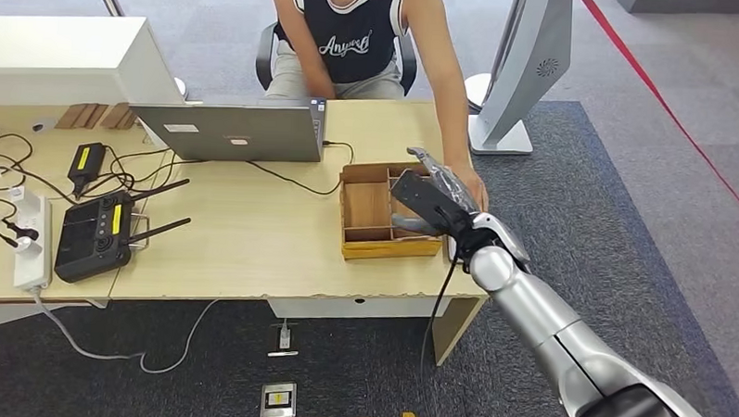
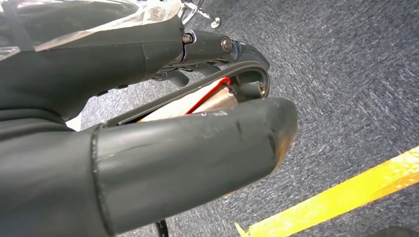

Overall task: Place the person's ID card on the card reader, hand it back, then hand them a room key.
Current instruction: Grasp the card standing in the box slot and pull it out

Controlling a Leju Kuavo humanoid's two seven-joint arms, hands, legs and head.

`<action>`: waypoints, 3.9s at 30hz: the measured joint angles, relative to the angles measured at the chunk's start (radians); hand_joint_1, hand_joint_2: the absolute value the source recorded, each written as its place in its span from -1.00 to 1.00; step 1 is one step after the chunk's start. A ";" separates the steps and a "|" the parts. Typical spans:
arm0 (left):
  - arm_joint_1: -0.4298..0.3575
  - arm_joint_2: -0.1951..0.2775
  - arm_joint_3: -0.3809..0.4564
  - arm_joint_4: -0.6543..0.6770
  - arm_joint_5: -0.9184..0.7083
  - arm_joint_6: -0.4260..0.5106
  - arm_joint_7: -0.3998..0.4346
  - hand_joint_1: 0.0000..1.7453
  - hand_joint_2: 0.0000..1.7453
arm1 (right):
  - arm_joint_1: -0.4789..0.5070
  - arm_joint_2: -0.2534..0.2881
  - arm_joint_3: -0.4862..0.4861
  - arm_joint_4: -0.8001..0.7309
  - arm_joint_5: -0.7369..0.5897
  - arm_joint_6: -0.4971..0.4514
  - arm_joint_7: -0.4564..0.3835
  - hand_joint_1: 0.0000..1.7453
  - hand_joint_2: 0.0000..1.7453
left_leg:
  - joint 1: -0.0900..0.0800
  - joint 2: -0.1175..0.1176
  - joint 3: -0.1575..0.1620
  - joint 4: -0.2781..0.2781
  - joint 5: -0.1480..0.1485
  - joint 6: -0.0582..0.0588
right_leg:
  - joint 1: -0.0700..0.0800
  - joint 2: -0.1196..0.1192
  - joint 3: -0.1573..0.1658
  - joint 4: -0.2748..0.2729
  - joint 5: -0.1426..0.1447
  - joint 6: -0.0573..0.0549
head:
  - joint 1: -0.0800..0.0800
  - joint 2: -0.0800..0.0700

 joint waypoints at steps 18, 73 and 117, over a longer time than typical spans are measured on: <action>0.000 0.002 0.005 0.000 -0.007 0.001 -0.001 -1.00 -1.00 | 0.241 -0.138 0.077 -0.317 0.273 0.083 0.063 -1.00 1.00 | 0.000 0.000 0.000 0.000 0.000 0.000 | 0.000 0.000 0.000 0.000 0.000 0.000 | 0.000 0.000; -0.009 -0.004 0.005 -0.002 -0.054 -0.010 0.005 -1.00 -1.00 | 0.178 -0.019 0.060 -0.011 0.644 -0.213 0.092 -1.00 1.00 | 0.000 0.000 0.000 0.000 0.000 0.000 | 0.000 0.000 0.000 0.000 0.000 0.000 | 0.000 0.000; -0.019 -0.005 0.004 -0.003 -0.084 -0.020 0.006 -1.00 -1.00 | 0.109 0.012 0.060 0.244 0.597 -0.237 0.049 -1.00 1.00 | 0.000 0.000 0.000 0.000 0.000 0.000 | 0.000 0.000 0.000 0.000 0.000 0.000 | 0.000 0.000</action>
